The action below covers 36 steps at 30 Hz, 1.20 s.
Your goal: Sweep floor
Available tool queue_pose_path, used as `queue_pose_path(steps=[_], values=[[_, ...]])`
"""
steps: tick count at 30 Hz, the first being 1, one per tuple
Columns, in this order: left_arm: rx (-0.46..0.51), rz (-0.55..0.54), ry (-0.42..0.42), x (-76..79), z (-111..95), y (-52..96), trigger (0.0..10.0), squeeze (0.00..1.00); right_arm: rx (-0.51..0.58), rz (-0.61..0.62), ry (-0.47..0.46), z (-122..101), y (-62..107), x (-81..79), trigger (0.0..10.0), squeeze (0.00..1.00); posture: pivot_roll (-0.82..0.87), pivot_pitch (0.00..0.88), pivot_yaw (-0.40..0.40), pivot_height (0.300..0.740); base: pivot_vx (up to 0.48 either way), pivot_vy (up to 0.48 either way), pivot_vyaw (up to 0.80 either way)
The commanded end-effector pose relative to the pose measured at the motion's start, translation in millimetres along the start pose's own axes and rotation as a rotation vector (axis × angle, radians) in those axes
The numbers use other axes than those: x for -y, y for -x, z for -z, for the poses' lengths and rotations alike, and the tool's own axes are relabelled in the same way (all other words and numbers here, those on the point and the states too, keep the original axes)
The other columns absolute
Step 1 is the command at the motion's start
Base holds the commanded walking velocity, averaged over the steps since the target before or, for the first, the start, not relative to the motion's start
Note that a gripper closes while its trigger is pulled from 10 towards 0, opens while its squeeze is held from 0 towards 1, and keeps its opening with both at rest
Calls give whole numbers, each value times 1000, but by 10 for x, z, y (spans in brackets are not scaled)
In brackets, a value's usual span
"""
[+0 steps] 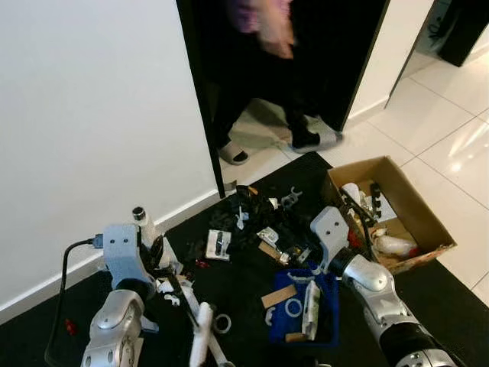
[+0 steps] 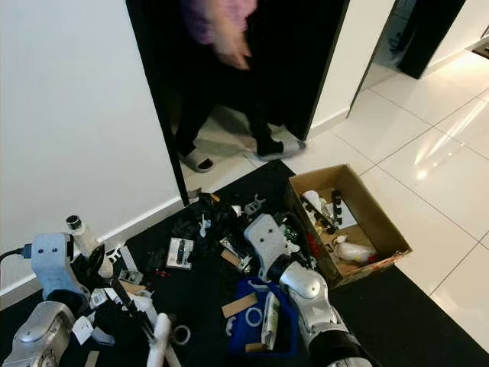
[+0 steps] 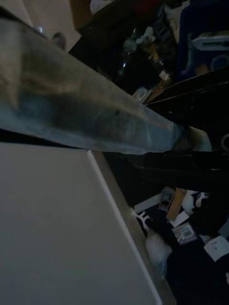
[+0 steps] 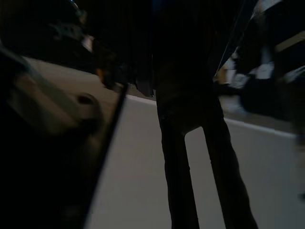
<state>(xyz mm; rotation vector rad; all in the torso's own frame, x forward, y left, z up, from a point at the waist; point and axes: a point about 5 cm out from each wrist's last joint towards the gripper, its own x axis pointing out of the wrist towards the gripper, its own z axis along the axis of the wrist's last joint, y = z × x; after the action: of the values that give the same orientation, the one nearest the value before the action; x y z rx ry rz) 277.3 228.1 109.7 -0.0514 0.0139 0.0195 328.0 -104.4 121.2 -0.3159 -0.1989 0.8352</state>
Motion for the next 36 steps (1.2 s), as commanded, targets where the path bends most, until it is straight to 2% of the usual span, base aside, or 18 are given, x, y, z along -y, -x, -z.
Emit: queue_pose_path(steps=[1,5,9,12,15,17,18,19,20,22,24,25,27,30,31,32,33,36], values=[[15,-24,-26,-82,-32,63,10000,0,-2,-92,-103,84,7,-210,10000,0,86,312,60,740,0,0,0],[16,-29,-26,-100,-25,59,10000,0,1,-123,-110,80,12,-244,10000,0,88,308,60,740,0,0,0],[-32,-40,-12,-49,178,71,10000,0,-25,-97,-96,137,-53,-311,10000,0,81,305,60,740,0,0,0],[-48,-41,-2,-14,240,76,10000,0,-34,-66,-93,149,-79,-313,10000,0,83,305,59,740,0,0,0],[-99,-33,70,102,394,65,10000,0,-49,22,-58,169,-108,-284,10000,0,86,305,55,740,0,0,0],[-111,-27,87,130,421,63,10000,0,-52,41,-44,167,-112,-273,10000,0,85,305,54,740,0,0,0],[-133,-23,147,173,460,56,10000,0,-50,53,-28,155,-116,-265,10000,0,84,307,53,740,0,0,0],[-133,-23,147,173,460,56,10000,0,-50,53,-28,155,-116,-265,10000,0,84,307,53,740,0,0,0],[-147,-20,190,204,487,49,10000,0,-48,59,-17,147,-120,-261,10000,0,84,307,53,740,0,0,0],[-174,4,308,371,541,-15,10000,0,-35,97,45,110,-140,-243,10000,0,79,310,50,740,0,0,0],[-182,20,347,480,561,-62,10000,0,-24,123,73,93,-157,-236,10000,0,79,310,50,740,0,0,0],[-182,20,347,480,561,-62,10000,0,-24,123,73,93,-157,-236,10000,0,79,310,50,740,0,0,0],[-187,94,427,731,531,-154,10000,0,-17,110,83,95,-183,-299,10000,0,73,311,51,740,0,0,0],[-194,207,462,1033,473,-221,10000,0,-9,81,96,94,-211,-415,10000,0,65,312,56,740,0,0,0],[-194,207,462,1033,473,-221,10000,0,-9,81,96,94,-211,-415,10000,0,65,312,56,740,0,0,0],[-195,245,475,1129,450,-223,10000,0,-7,69,111,93,-223,-471,10000,0,65,312,57,740,0,0,0],[-195,245,475,1129,450,-223,10000,0,-7,69,111,93,-223,-471,10000,0,65,312,57,740,0,0,0],[-195,318,509,1285,387,-213,10000,0,-5,60,110,100,-239,-550,10000,0,67,314,59,740,0,0,0]])
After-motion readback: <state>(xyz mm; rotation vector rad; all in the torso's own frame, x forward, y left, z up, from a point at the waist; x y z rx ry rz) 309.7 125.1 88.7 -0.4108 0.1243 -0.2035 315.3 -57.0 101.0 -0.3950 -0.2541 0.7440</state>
